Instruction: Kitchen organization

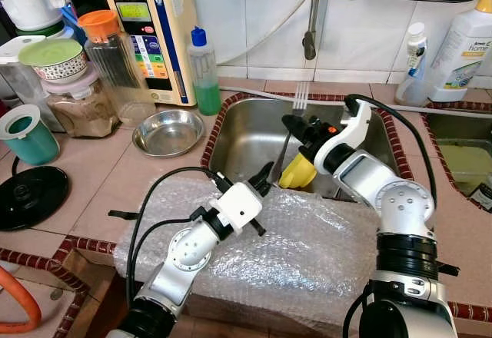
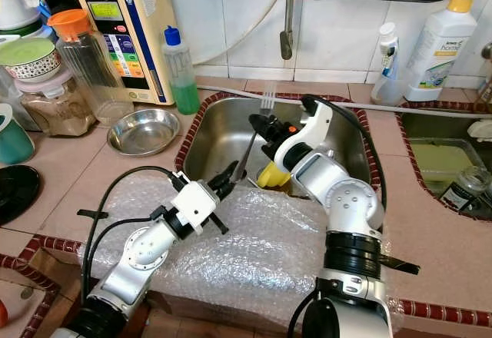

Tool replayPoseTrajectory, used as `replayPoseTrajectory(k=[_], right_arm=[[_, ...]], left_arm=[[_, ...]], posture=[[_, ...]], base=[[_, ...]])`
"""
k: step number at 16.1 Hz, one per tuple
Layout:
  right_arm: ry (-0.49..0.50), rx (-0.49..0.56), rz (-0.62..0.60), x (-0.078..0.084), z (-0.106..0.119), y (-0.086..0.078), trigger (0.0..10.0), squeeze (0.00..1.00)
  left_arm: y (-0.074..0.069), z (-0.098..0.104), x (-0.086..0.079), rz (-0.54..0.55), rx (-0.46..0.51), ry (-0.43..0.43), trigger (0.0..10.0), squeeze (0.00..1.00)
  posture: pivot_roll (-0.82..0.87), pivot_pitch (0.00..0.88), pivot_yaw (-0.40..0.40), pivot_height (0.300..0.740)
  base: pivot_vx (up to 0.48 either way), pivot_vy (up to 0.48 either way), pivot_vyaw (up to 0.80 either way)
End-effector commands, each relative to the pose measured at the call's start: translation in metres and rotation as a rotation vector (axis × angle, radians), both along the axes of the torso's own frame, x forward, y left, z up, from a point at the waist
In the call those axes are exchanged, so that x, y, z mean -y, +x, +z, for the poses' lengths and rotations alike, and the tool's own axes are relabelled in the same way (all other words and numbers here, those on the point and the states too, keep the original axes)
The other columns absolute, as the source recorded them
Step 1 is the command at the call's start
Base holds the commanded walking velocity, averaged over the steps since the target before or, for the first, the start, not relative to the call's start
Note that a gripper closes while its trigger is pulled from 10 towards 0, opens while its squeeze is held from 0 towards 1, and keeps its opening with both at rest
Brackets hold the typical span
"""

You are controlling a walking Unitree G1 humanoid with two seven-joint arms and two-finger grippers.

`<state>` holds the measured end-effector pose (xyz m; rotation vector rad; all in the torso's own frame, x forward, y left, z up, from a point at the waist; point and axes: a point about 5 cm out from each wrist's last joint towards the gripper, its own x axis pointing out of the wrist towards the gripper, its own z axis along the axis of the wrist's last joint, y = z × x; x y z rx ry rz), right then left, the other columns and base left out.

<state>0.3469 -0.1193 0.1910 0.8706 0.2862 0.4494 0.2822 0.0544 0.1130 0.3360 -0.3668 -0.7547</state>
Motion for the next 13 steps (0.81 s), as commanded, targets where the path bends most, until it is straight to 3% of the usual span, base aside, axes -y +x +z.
replayPoseTrajectory(k=[1, 8, 12, 13], right_arm=[[-0.087, -0.036, -0.1, 0.013, -0.009, 0.005, 0.0, 0.0], [-0.232, 0.026, -0.274, 0.034, -0.011, 0.018, 0.0, 0.0], [-0.43, 0.097, -0.349, 0.052, -0.016, 0.028, 0.0, 0.0], [-0.564, 0.141, -0.382, 0.059, -0.02, 0.03, 0.0, 0.0]], left_arm=[[0.004, 0.012, -0.002, 0.0, 0.04, -0.042, 10.0, 1.0], [0.011, 0.008, -0.014, 0.057, 0.002, -0.037, 10.0, 1.0], [0.014, 0.001, -0.024, 0.115, -0.08, -0.078, 10.0, 1.0], [0.016, 0.0, -0.028, 0.146, -0.127, -0.115, 10.0, 1.0]], posture=[[-0.05, 0.0, 0.084, 0.74], [-0.03, 0.0, 0.088, 0.74], [-0.02, 0.0, 0.085, 0.74], [-0.01, 0.0, 0.084, 0.74]], base=[[0.0, 0.0, 0.0], [0.0, 0.0, 0.0], [0.0, 0.0, 0.0], [0.0, 0.0, 0.0]])
